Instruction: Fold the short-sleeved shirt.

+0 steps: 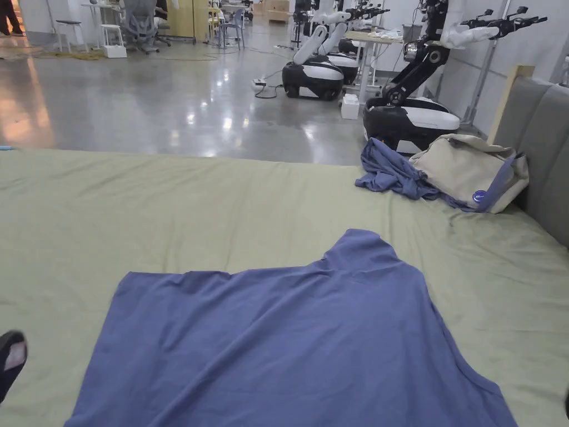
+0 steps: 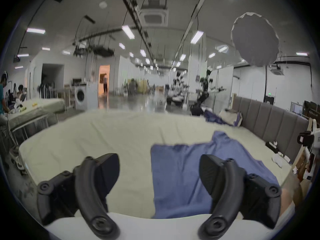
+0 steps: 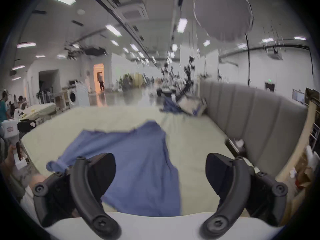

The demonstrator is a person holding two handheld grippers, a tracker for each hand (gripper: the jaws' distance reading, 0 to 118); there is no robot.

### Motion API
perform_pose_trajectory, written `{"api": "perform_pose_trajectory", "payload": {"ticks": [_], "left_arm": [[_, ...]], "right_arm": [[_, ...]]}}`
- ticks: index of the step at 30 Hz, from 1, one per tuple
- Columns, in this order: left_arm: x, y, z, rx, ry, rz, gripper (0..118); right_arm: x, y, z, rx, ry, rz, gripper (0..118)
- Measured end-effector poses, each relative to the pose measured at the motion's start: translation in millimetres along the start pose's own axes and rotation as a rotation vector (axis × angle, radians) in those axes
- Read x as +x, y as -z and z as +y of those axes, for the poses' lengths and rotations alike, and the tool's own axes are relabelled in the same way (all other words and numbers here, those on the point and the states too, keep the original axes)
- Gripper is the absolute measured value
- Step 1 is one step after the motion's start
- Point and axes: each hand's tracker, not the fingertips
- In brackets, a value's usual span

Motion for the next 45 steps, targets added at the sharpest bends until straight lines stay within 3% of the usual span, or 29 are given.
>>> {"api": "perform_pose_trajectory", "payload": {"ticks": [2,4,5,6,7,8,9,10,11,13,21,27,29,30,31,32,33,35,38,45], "left_arm": [[13,5,8,0.043,-0.008,0.009,106],[25,8,3,0.038,0.009,0.029,106],[29,9,-1,0.019,0.013,0.024,104],[32,8,-6,-0.032,0.014,0.005,97],[35,8,-12,-0.050,0.016,-0.008,74],[39,5,-18,-0.052,0.025,-0.006,47],[42,-1,-26,-0.039,0.033,-0.008,31],[45,-4,-30,-0.029,0.087,0.024,31],[44,-3,-38,-0.018,0.119,0.076,2],[35,-6,-42,-0.043,0.091,0.018,1],[17,28,-25,-0.050,0.032,-0.037,1],[-9,175,14,-0.205,0.034,-0.085,1],[-19,242,20,-0.379,0.020,-0.139,1],[-25,272,20,-0.452,-0.037,-0.159,5],[-31,304,19,-0.536,-0.084,-0.187,22],[-39,334,15,-0.562,-0.142,-0.220,59],[-47,362,11,-0.610,-0.179,-0.209,84],[-59,408,1,-0.727,-0.234,-0.176,87],[-67,451,-12,-0.754,-0.222,-0.099,87],[-47,456,-34,-0.842,-0.186,-0.084,87]], "right_arm": [[-17,21,4,0.076,0.052,0.046,112],[-37,40,1,0.054,0.049,0.048,111],[-47,47,-3,0.046,0.045,0.062,106],[-54,49,-11,0.048,0.043,0.074,89],[-60,49,-17,0.051,0.042,0.088,56],[-66,48,-23,0.058,0.044,0.097,12],[-71,46,-29,0.062,0.036,0.086,3],[-77,45,-34,0.069,0.016,0.050,3],[-80,40,-39,0.085,0.001,0.008,3],[-78,40,-44,0.067,-0.005,0.089,3],[-72,48,-40,0.047,0.042,0.094,3],[-81,68,-43,0.018,0.006,0.114,3],[-84,76,-44,0.001,-0.007,0.114,3],[-84,79,-43,-0.013,-0.011,0.126,3],[-84,80,-43,-0.018,-0.013,0.139,3],[-86,83,-42,-0.026,-0.020,0.142,3],[-86,84,-41,-0.036,-0.029,0.148,3],[-88,85,-40,-0.039,-0.041,0.149,3],[-87,89,-38,-0.049,-0.047,0.153,3],[-74,96,-36,-0.067,-0.020,0.141,3]]}}
